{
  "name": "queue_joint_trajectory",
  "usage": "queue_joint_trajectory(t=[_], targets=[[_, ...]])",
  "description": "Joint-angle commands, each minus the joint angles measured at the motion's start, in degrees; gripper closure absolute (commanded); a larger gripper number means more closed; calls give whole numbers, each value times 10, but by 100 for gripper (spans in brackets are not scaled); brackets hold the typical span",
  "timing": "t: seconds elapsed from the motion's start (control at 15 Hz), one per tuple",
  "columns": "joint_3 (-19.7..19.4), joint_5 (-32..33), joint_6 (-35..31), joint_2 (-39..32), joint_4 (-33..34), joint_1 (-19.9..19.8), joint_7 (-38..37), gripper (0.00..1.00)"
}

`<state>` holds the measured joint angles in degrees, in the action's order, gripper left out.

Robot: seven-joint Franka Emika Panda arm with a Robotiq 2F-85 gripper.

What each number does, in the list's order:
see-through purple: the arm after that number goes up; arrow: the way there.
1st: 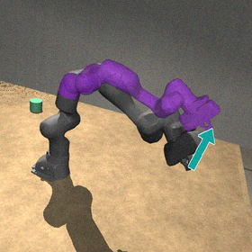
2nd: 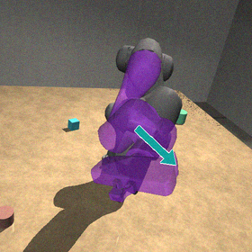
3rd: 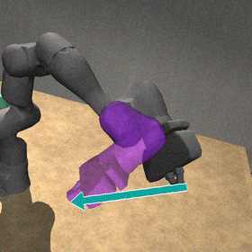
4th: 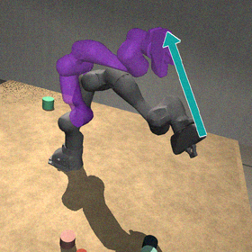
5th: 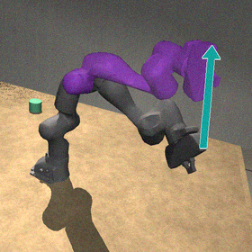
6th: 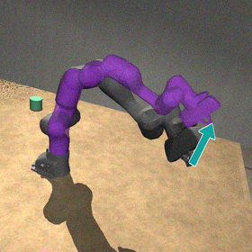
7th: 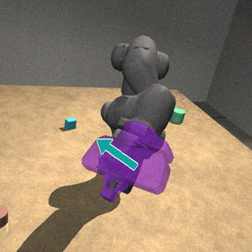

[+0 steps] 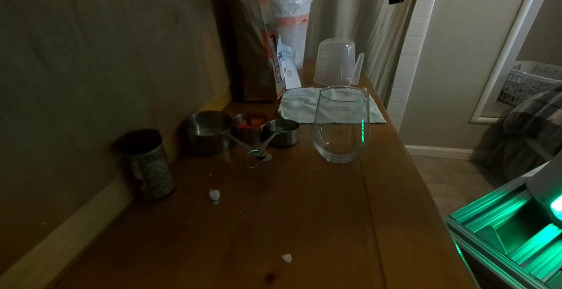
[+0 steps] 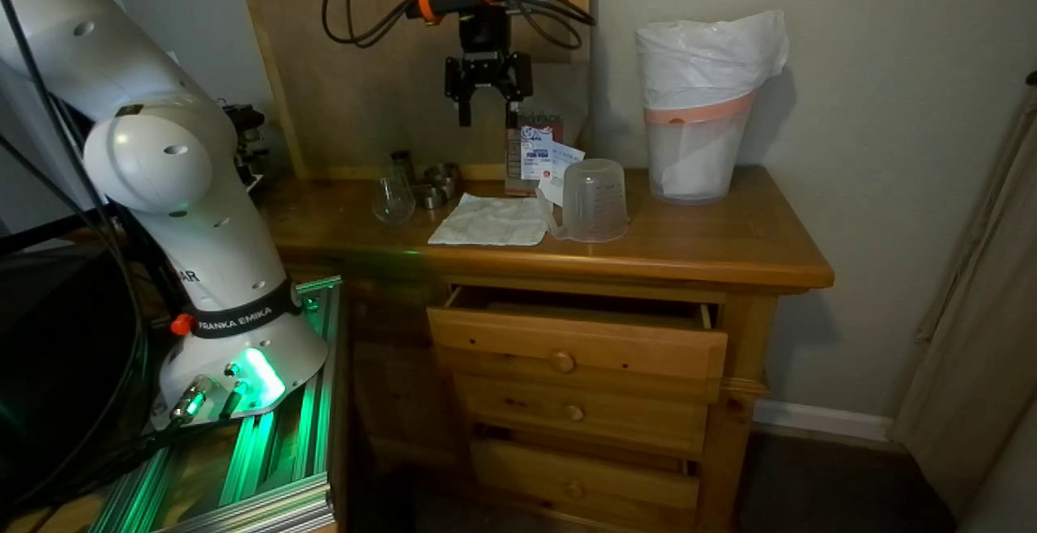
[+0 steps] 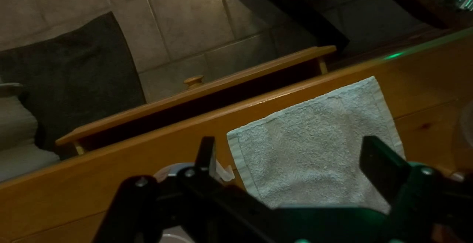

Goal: Place the jug upright.

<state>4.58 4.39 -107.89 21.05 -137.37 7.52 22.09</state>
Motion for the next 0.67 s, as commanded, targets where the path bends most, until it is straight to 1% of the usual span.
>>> queue_joint_trajectory(t=[0.0, 0.07, 0.2, 0.33, 0.4, 0.53, 0.6], targets=[[-5, 2, 1, 0, 1, 6, -2, 0], [-7, 5, -14, -2, -6, 5, 2, 0], [-7, 2, -70, -4, -24, 3, -14, 0], [-9, -10, -125, -4, -42, 10, -3, 0], [-10, -15, -165, -2, -56, 14, 7, 0], [-9, -8, -225, -6, -79, 16, 10, 0], [-11, -9, -244, -9, -89, 17, 12, 0]])
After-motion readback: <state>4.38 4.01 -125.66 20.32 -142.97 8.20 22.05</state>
